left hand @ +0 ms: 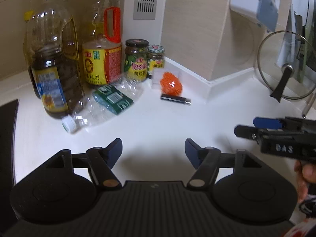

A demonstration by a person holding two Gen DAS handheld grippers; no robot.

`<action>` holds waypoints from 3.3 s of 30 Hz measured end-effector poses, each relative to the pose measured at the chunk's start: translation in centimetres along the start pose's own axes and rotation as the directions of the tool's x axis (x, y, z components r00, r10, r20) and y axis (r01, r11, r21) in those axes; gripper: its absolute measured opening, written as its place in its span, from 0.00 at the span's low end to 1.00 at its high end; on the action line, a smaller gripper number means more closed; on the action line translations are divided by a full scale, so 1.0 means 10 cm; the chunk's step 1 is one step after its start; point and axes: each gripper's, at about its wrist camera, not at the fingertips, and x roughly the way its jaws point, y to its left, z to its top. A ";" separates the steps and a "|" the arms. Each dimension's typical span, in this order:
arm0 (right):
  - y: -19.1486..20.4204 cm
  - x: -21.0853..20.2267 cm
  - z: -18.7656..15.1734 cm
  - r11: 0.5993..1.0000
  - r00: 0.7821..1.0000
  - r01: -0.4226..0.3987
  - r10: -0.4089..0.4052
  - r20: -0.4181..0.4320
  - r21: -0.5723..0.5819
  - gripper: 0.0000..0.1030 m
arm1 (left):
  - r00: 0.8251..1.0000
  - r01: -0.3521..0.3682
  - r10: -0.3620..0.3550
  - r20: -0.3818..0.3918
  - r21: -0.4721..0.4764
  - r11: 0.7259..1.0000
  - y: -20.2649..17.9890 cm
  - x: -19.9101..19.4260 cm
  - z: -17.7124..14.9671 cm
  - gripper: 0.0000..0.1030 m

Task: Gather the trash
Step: 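Grasp the black lighter with the left tool while the right tool grasps the orange mesh bag, then carry the black lighter and orange mesh bag down over the wastebasket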

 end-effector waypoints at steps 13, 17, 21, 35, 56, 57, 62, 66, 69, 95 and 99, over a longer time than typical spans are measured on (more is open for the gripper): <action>0.12 1.31 0.58 0.997 0.997 0.078 -0.078 0.011 -0.017 0.61 | 0.997 0.063 -0.066 0.030 0.103 0.993 0.42 0.86 0.64 0.67; 0.19 1.70 0.67 0.993 0.996 0.091 -0.091 0.002 -0.071 0.61 | 0.996 0.073 -0.078 0.031 0.130 0.989 0.50 1.06 0.74 0.69; 0.23 1.98 0.71 0.983 0.990 0.136 -0.138 -0.008 -0.120 0.58 | 0.996 0.085 -0.089 0.022 0.135 0.987 0.55 1.18 0.79 0.69; -0.23 0.94 0.48 0.955 0.955 0.298 -0.298 0.000 0.020 0.33 | 0.982 0.185 -0.189 0.011 0.153 0.971 0.01 1.60 0.74 0.93; -0.83 0.49 0.13 0.925 0.931 0.363 -0.358 -0.066 0.115 0.33 | 0.994 0.104 -0.096 -0.046 0.200 0.974 -0.58 2.27 0.54 0.77; -0.83 0.48 0.13 0.925 0.932 0.361 -0.356 -0.065 0.115 0.33 | 0.994 0.103 -0.096 -0.045 0.197 0.975 -0.58 2.24 0.53 0.77; -0.80 0.36 0.08 0.933 0.941 0.339 -0.334 -0.057 0.124 0.33 | 0.994 0.112 -0.107 -0.035 0.177 0.978 -0.60 1.98 0.41 0.77; -0.72 0.20 0.00 0.943 0.952 0.305 -0.300 -0.054 0.135 0.33 | 0.991 0.129 -0.125 -0.037 0.163 0.978 -0.63 1.62 0.22 0.77; -0.68 0.05 -0.10 0.953 0.963 0.271 -0.268 -0.035 0.135 0.33 | 0.990 0.138 -0.134 -0.035 0.144 0.980 -0.68 1.32 0.06 0.77; 0.25 -1.34 -1.25 0.960 0.971 0.223 -0.204 -0.122 0.172 0.33 | 0.955 0.288 -0.268 -0.130 0.172 0.942 -0.79 -0.46 -1.32 0.77; 0.52 -1.48 -1.40 0.956 0.966 0.239 -0.218 -0.136 0.167 0.33 | 0.944 0.320 -0.296 -0.143 0.185 0.929 -0.65 -0.65 -1.47 0.77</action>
